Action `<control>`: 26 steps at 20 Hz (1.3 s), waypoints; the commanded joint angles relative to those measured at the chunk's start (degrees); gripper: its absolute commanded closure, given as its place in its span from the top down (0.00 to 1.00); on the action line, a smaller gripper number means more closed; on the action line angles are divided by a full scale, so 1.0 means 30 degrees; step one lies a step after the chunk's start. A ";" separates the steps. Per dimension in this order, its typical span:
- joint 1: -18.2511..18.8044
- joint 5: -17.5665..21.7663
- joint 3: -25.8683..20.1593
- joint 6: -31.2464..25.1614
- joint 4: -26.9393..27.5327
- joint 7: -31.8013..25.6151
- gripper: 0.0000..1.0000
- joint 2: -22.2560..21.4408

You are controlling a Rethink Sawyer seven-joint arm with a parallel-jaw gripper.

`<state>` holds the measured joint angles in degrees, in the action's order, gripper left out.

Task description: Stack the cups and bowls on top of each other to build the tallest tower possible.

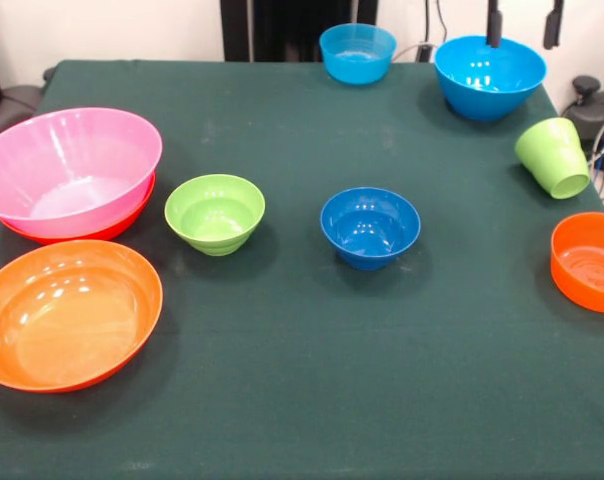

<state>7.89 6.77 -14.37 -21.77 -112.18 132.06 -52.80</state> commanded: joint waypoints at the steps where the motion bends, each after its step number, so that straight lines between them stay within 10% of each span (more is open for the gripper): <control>1: -0.0173 -0.0311 0.0347 -0.1767 0.0459 0.1417 1.00 0.0288; 26: 0.0388 0.0186 0.0467 -0.2442 -0.3871 -0.0064 1.00 -0.4166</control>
<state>8.43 6.37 -13.16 -22.33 -118.91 132.06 -63.90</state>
